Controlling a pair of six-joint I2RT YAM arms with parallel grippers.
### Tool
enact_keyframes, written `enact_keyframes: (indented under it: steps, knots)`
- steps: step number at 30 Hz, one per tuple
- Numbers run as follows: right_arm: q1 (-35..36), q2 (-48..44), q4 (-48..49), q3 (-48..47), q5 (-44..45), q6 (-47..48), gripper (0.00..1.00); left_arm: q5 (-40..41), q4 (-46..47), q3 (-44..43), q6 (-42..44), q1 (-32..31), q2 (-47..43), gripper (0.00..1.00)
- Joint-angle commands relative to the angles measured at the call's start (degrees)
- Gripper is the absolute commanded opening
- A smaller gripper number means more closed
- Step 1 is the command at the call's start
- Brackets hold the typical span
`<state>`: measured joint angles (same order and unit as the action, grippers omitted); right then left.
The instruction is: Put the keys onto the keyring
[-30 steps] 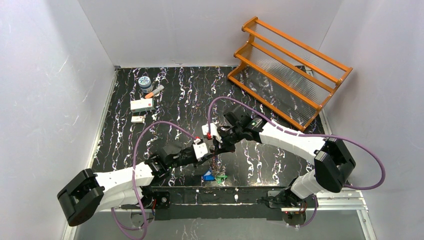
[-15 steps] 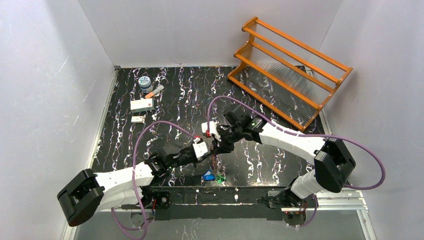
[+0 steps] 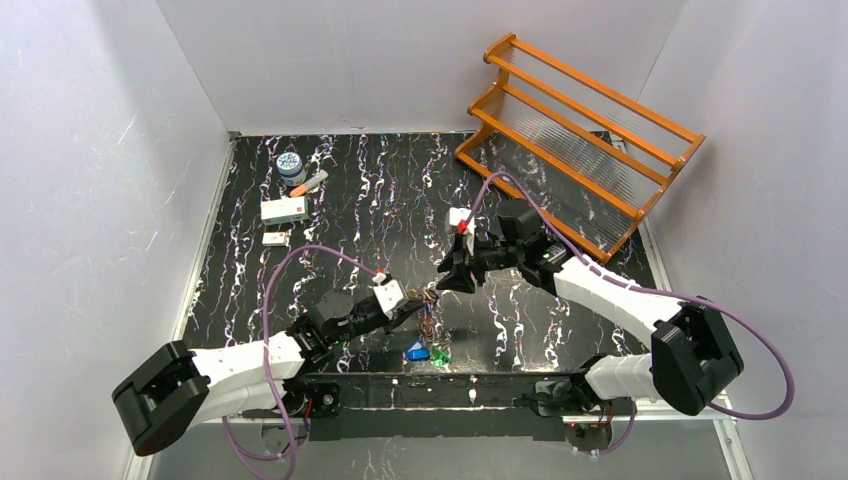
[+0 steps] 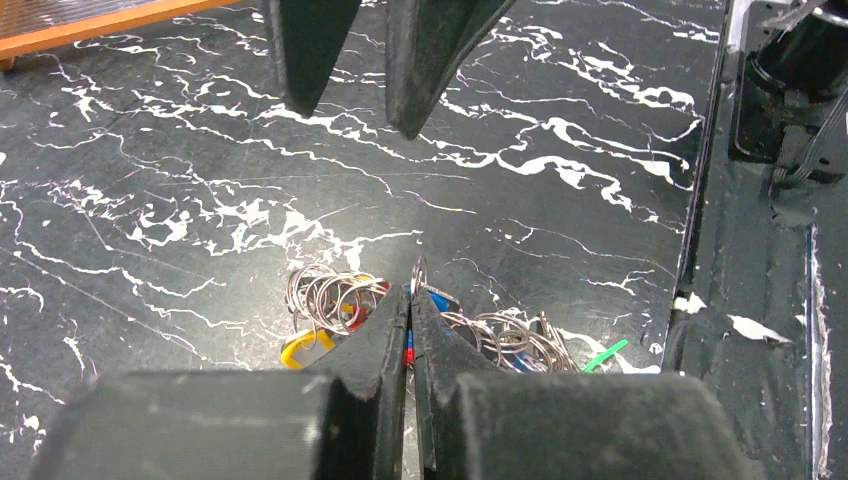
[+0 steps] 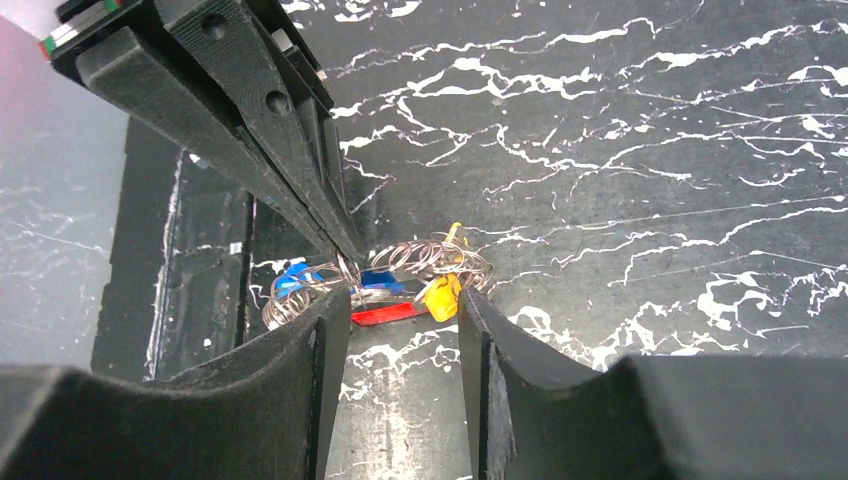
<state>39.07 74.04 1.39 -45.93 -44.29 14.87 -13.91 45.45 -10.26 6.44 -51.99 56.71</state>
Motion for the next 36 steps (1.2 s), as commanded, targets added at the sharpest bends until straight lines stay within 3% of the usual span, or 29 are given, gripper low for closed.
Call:
enact_keyframes:
  steps: [1, 20, 32, 36]
  knots:
    - [-1.7, -1.2, 9.5, 1.8, -8.3, -7.5, 0.51, 3.3, 11.1, 2.3, -4.0, -0.2, -2.3, 0.00]
    - [-1.6, 5.9, 17.6, 5.6, -13.9, -14.2, 0.35, 0.5, 15.8, 3.1, -5.6, -0.2, -1.1, 0.00]
    - [-1.7, 7.2, 19.6, 5.7, -13.9, -14.4, 0.18, 0.1, 15.9, 3.1, -5.9, -0.2, -1.2, 0.00]
    - [-1.7, 7.0, 19.7, 5.8, -14.7, -14.4, 0.05, -0.1, 16.0, 3.1, -6.1, -0.2, -1.2, 0.00]
